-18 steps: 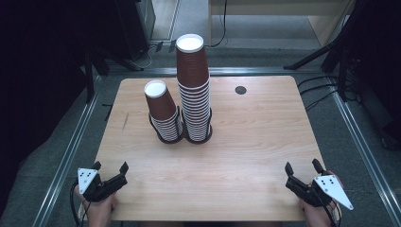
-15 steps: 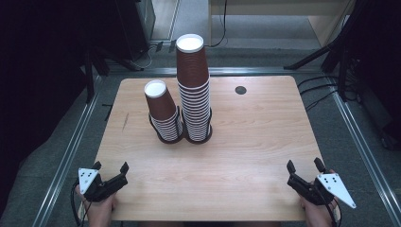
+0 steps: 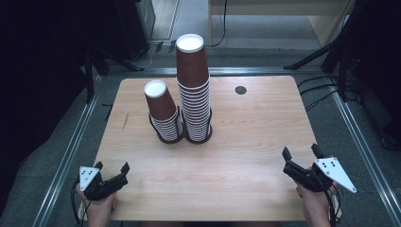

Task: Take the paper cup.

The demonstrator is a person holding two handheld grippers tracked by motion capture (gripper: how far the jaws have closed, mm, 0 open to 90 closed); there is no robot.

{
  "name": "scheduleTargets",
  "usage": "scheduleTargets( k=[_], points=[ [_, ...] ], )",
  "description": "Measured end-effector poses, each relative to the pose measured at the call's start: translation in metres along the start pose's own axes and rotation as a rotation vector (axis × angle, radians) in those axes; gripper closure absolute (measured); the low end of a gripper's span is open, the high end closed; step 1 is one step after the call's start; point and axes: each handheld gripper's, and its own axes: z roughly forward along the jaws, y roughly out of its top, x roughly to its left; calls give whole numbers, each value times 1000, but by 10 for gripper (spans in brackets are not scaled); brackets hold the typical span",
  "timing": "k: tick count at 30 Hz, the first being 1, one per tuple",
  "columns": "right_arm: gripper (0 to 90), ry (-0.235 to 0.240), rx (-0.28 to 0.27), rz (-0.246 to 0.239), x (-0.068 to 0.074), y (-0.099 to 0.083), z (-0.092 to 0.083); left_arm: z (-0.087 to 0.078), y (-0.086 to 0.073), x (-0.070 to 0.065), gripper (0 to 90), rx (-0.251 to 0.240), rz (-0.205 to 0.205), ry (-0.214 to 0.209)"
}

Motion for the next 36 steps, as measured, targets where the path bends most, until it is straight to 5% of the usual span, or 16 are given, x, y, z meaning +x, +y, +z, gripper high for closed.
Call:
scheduleTargets(
  k=[9, 36],
  points=[
    [56, 86, -15, -14, 40, 30, 21, 1, 0, -2, 0, 4, 12, 11],
    [52, 195, -49, -70, 110, 74, 58, 3, 0, -3, 0, 30, 27, -11]
  ],
)
